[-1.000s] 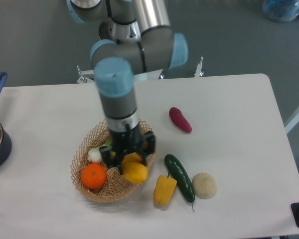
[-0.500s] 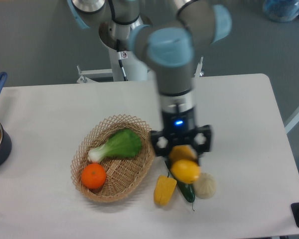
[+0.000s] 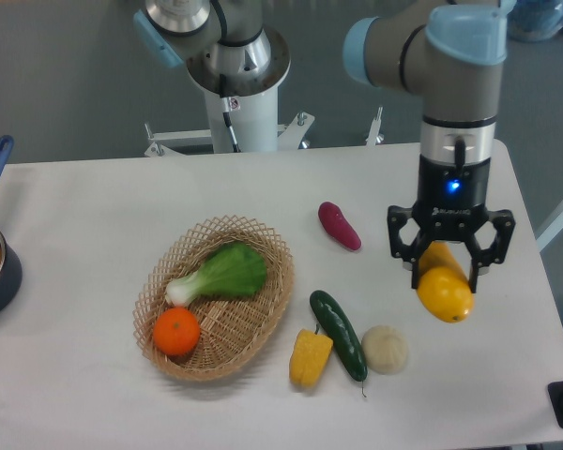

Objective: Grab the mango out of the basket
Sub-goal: 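Lift the held mango out of the basket and carry it away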

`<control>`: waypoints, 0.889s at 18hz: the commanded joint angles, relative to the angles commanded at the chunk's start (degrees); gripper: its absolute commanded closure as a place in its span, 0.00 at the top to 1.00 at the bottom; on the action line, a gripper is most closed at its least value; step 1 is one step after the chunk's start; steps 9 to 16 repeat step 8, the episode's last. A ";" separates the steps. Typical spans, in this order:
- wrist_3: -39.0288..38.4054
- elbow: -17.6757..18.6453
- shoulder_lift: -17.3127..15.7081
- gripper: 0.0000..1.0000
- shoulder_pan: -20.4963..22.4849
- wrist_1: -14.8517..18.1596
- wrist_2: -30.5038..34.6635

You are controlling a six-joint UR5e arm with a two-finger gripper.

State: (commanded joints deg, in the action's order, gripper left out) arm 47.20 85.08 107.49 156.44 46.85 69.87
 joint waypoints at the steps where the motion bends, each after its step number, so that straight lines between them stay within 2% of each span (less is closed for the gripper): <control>1: 0.00 0.00 0.00 0.37 0.09 0.00 0.00; 16: 1.31 0.61 0.18 0.37 1.06 0.00 0.09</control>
